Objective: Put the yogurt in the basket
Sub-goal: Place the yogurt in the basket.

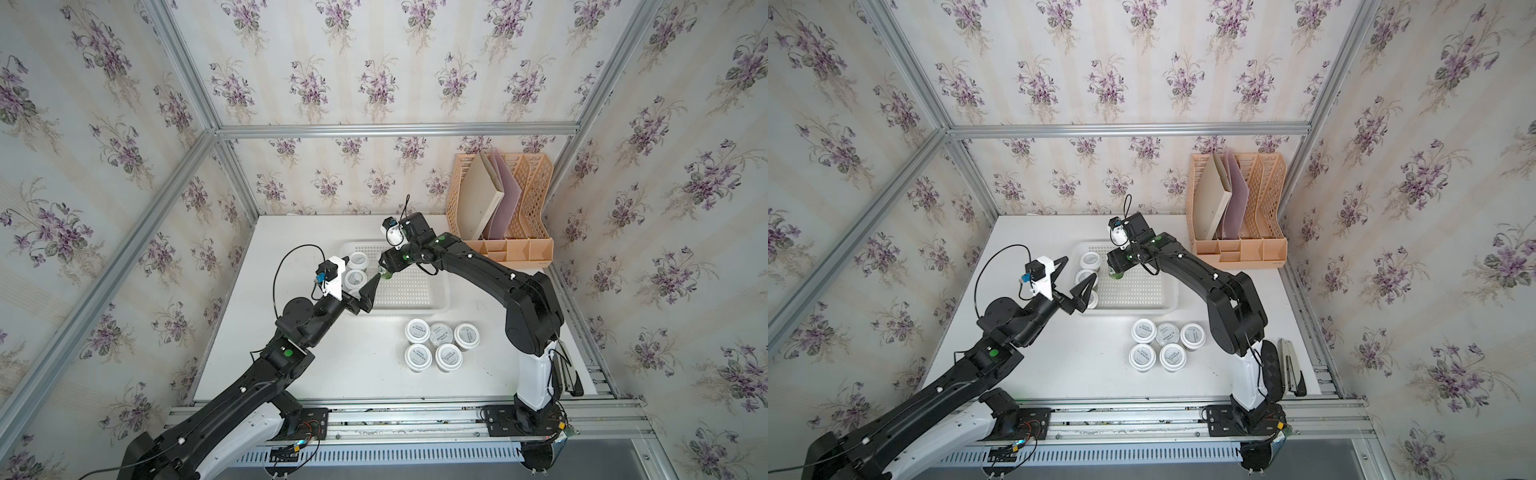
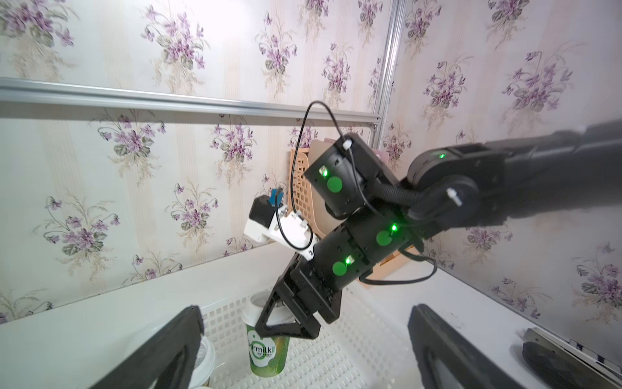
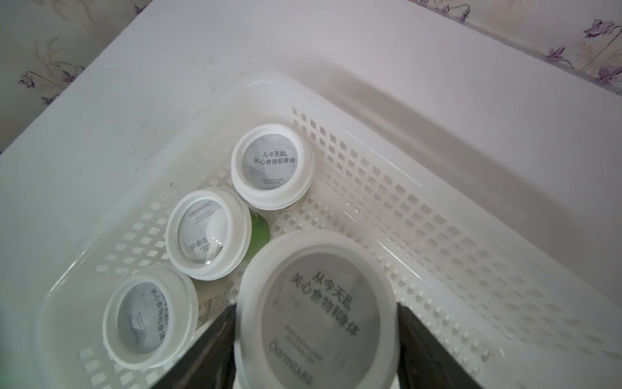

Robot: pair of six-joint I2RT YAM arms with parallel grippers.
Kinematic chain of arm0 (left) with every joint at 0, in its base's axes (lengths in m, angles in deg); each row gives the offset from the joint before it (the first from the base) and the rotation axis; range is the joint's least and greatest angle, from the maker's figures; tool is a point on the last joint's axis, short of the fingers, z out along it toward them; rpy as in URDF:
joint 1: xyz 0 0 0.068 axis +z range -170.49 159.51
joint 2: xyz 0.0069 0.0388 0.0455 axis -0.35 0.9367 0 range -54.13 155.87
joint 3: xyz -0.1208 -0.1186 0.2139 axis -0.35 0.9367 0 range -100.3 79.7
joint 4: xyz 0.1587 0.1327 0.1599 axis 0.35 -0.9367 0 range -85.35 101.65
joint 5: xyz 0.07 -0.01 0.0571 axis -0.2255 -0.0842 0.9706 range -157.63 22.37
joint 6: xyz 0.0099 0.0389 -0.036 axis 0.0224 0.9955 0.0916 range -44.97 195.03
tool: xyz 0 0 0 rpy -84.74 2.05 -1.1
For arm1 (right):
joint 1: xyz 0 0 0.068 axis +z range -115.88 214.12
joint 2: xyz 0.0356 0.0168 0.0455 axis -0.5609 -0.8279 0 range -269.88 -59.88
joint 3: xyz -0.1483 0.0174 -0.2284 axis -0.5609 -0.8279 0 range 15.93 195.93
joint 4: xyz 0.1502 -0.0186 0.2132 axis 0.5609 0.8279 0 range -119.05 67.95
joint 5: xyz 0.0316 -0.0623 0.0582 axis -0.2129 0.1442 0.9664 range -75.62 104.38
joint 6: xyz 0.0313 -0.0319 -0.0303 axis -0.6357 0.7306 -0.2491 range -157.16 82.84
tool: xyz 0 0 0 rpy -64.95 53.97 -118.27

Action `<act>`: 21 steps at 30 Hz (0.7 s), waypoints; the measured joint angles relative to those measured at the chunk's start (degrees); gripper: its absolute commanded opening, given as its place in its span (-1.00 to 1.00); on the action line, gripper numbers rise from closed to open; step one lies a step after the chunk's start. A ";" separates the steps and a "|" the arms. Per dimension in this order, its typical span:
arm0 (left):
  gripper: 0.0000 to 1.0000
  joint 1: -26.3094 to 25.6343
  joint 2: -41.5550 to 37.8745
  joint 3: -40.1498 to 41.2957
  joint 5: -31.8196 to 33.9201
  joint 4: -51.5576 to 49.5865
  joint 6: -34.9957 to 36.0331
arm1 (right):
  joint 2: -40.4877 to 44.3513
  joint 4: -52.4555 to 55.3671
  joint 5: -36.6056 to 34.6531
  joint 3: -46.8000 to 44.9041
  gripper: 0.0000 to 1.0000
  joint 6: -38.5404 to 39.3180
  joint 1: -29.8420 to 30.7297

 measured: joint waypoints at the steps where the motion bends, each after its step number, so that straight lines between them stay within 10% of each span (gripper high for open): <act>1: 0.98 0.00 -1.62 -0.22 0.26 -1.68 0.24 | -0.04 -1.22 -1.36 -0.74 0.45 0.09 0.55; 21: 0.99 0.00 -14.88 -0.42 4.87 -19.74 2.43 | -7.37 -17.88 -13.68 -4.31 0.52 1.31 3.15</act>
